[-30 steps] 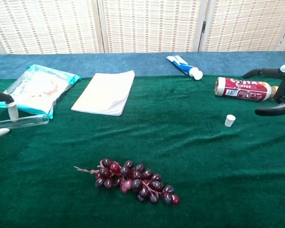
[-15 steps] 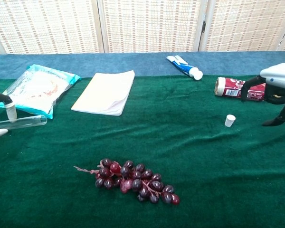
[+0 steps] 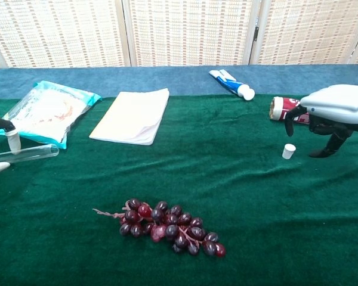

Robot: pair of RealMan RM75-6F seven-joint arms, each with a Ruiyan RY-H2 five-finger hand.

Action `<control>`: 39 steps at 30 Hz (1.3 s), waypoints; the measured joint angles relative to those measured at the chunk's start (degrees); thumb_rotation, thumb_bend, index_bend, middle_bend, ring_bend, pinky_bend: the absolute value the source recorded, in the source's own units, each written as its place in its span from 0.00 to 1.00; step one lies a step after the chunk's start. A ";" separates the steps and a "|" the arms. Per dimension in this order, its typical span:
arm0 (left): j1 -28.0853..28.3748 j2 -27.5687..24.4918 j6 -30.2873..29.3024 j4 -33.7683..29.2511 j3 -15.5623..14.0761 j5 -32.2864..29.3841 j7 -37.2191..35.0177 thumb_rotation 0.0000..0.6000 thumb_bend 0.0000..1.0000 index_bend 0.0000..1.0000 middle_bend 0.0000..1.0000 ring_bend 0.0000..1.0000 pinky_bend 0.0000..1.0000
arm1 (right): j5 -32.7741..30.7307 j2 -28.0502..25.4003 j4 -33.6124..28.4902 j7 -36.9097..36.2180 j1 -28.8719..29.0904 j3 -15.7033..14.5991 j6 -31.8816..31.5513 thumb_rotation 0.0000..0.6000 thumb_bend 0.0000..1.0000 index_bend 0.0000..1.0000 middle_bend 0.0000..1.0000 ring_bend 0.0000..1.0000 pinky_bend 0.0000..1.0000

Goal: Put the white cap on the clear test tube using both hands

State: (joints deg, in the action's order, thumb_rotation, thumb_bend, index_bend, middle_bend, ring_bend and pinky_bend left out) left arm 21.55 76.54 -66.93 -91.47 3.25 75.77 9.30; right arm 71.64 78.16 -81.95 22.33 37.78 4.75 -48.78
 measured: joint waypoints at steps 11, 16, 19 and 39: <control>-0.13 0.05 0.23 0.16 -0.05 -0.54 0.20 1.00 0.50 0.66 0.97 0.90 0.84 | -1.13 2.42 2.51 0.53 1.63 -0.24 1.65 0.98 0.39 0.42 0.97 1.00 1.00; -0.14 0.09 0.26 0.18 -0.02 -0.62 0.19 1.00 0.50 0.66 0.97 0.90 0.84 | -1.08 2.77 2.93 0.29 1.80 -0.46 1.54 0.98 0.39 0.44 0.97 1.00 1.00; -0.11 0.11 0.25 0.09 -0.01 -0.54 0.25 1.00 0.50 0.66 0.97 0.90 0.84 | -1.25 3.10 3.26 0.37 1.99 -0.51 1.61 0.99 0.40 0.46 0.97 1.00 1.00; -0.26 0.12 0.55 0.67 -0.06 -0.88 -0.23 1.00 0.50 0.66 0.97 0.90 0.84 | -3.42 4.16 3.50 2.98 3.18 -0.56 1.80 1.00 0.44 0.53 0.97 1.00 1.00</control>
State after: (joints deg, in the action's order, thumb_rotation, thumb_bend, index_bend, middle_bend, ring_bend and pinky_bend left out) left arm 21.29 76.66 -66.38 -90.80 3.20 74.89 9.07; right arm 68.22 82.32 -78.45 25.31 40.96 4.19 -46.97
